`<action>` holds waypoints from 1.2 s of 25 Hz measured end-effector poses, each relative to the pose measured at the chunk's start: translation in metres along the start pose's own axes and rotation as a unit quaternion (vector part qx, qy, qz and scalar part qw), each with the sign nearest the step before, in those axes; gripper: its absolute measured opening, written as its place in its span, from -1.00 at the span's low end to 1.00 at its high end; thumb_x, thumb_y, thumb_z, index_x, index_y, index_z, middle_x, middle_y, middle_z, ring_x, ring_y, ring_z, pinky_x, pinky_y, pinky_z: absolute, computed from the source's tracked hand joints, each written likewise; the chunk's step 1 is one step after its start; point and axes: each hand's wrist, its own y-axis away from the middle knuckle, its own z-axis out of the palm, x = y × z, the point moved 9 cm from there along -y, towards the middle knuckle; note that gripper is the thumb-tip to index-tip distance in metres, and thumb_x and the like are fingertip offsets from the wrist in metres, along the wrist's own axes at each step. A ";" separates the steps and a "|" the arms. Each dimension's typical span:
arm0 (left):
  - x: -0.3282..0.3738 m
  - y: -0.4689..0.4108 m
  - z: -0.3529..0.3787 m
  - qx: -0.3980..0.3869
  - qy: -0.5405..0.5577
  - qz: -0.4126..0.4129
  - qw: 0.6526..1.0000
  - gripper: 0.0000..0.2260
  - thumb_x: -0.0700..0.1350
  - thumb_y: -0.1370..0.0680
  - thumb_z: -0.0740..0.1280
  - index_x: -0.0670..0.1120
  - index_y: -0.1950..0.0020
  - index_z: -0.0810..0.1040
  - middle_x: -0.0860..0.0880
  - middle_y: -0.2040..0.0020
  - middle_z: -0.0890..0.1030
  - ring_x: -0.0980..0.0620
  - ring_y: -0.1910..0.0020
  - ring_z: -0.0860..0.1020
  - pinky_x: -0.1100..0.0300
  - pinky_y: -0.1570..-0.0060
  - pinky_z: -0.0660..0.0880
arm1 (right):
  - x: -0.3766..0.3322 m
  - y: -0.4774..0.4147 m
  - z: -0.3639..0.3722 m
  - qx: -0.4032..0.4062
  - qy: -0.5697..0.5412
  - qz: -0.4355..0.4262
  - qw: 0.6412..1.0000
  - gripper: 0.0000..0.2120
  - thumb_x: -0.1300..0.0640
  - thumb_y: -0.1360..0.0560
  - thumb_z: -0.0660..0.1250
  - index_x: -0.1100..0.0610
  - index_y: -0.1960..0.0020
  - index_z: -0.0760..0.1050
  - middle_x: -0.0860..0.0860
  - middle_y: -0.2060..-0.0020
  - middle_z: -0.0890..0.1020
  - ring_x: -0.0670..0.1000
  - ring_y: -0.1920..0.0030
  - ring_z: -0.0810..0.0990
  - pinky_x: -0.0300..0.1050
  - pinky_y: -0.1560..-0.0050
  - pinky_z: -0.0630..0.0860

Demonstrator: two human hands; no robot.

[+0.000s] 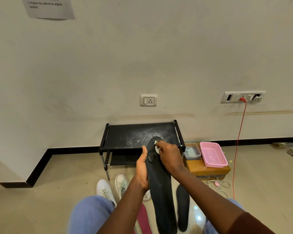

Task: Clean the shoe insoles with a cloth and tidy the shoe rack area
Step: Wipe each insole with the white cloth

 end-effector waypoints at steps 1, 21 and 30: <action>0.000 -0.002 -0.003 0.007 0.010 0.000 1.000 -0.39 0.30 -0.54 0.05 -0.17 -0.14 0.59 -0.23 0.03 0.66 -0.15 0.07 0.65 0.01 0.09 0.57 | -0.006 0.005 0.000 0.003 -0.016 -0.019 1.000 -0.75 0.39 -0.47 0.24 0.23 -0.06 0.60 0.12 0.05 0.67 0.08 0.05 0.65 -0.13 -0.01 0.54; -0.005 -0.012 -0.002 0.016 0.045 0.013 0.999 -0.45 0.24 -0.58 0.04 -0.18 -0.10 0.59 -0.22 0.05 0.65 -0.11 0.13 0.67 0.07 0.17 0.62 | -0.007 0.002 0.002 -0.003 -0.002 -0.012 1.000 -0.71 0.37 -0.50 0.22 0.23 -0.17 0.55 0.12 -0.13 0.61 0.06 -0.13 0.59 -0.21 -0.20 0.43; 0.019 -0.028 -0.020 0.059 -0.007 0.046 0.997 -0.33 0.31 -0.56 -0.04 -0.25 -0.04 0.55 -0.20 0.19 0.68 -0.08 0.27 0.67 0.10 0.31 0.63 | -0.027 0.054 0.019 -0.023 -0.035 -0.099 0.994 -0.71 0.33 -0.35 0.25 0.20 0.00 0.64 0.05 0.01 0.68 -0.05 -0.01 0.64 -0.35 -0.16 0.38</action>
